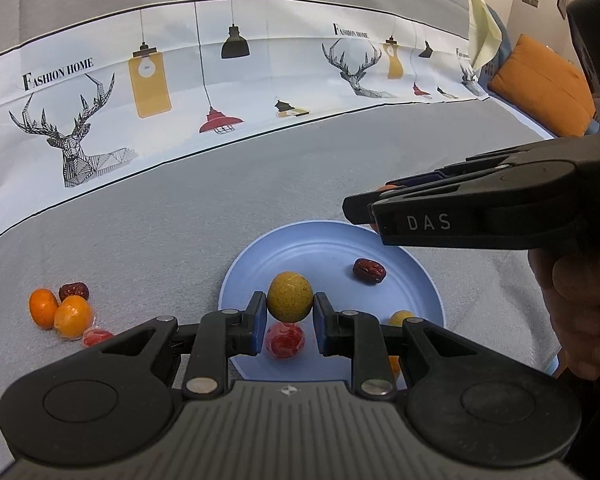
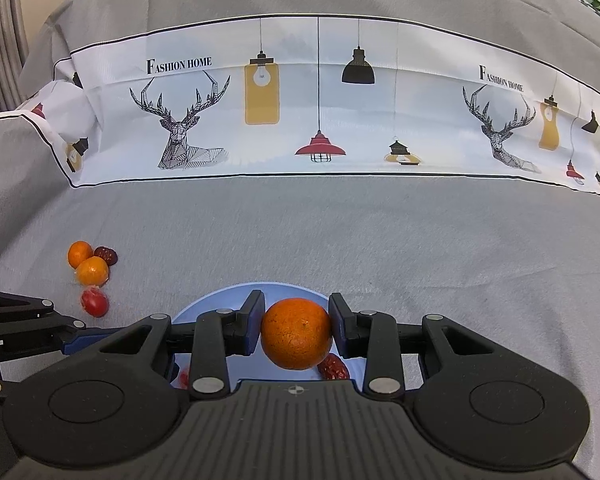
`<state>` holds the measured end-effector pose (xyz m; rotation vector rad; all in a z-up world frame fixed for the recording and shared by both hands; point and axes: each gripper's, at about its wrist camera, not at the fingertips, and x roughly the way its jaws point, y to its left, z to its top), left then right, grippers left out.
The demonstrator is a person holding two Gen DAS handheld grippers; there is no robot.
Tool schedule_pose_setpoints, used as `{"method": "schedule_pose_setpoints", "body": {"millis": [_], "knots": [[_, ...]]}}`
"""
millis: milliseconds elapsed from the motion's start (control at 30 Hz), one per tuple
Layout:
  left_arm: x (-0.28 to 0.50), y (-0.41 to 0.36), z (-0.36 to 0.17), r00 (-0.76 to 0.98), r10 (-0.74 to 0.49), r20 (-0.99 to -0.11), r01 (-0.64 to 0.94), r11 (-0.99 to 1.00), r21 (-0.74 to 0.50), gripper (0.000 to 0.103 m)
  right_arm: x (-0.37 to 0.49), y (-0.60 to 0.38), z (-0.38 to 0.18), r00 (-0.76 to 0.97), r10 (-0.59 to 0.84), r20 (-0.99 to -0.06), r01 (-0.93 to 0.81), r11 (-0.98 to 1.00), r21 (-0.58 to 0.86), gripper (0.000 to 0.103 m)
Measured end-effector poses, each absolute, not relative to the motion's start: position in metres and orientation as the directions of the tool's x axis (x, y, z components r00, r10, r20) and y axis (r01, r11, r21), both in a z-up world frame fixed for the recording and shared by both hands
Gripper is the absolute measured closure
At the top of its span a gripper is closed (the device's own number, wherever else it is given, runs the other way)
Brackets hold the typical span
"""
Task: Organize fruits
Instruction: 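Open the left tool to drop the yellow fruit while the right tool releases the orange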
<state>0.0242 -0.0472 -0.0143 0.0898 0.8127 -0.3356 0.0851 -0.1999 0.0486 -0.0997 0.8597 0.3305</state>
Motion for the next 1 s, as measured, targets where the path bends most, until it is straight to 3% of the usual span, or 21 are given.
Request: {"method": "schedule_pose_setpoints", "body": {"millis": [800, 900, 1000], "knots": [[0.0217, -0.0481, -0.0127, 0.640, -0.279, -0.716, 0.341, 0.938, -0.061, 0.076, 0.0825, -0.1973, 0.0451, 0.602, 0.241, -0.761, -0.323, 0.945, 0.044, 0.065], [0.0223, -0.0457, -0.0108, 0.642, -0.290, -0.710, 0.334, 0.939, -0.082, 0.073, 0.0816, -0.1979, 0.0449, 0.608, 0.232, -0.760, -0.313, 0.949, 0.039, 0.055], [0.0234, -0.0443, -0.0091, 0.648, -0.289, -0.705, 0.325, 0.942, -0.086, 0.070, 0.0828, -0.1996, 0.0453, 0.610, 0.232, -0.758, -0.310, 0.950, 0.042, 0.054]]}}
